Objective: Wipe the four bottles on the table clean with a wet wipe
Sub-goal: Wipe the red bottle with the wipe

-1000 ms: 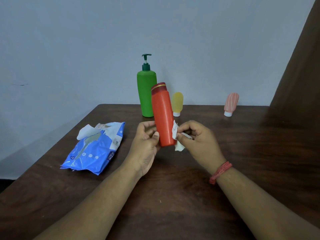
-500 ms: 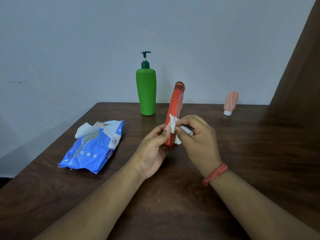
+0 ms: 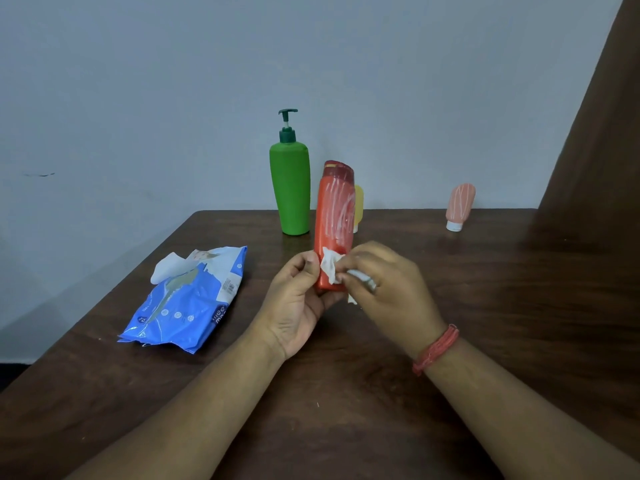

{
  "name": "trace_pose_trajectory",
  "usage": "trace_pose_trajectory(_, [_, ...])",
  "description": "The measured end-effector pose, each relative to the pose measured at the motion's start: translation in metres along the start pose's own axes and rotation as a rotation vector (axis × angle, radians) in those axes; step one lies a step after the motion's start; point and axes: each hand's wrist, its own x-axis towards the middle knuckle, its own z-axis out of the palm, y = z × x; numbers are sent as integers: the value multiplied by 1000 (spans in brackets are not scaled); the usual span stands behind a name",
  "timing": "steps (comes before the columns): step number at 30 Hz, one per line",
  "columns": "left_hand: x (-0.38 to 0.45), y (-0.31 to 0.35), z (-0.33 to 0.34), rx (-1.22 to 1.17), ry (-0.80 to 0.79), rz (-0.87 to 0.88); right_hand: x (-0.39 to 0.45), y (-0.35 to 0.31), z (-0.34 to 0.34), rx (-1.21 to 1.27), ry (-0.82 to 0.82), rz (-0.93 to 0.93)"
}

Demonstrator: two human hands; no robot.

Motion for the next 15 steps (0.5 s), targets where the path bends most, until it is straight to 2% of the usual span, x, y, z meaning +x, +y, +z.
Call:
trace_pose_trajectory(4, [0, 2, 0, -13, 28, 16, 3, 0, -1, 2, 73, 21])
trace_pose_trajectory(8, [0, 2, 0, -1, 38, 10, 1, 2, -1, -104, -74, -87])
trace_pose_trajectory(11, [-1, 2, 1, -32, 22, 7, 3, 7, -5, -77, 33, -8])
trace_pose_trajectory(15, [0, 2, -1, -32, 45, 10, 0, 4, -1, -104, -91, -108])
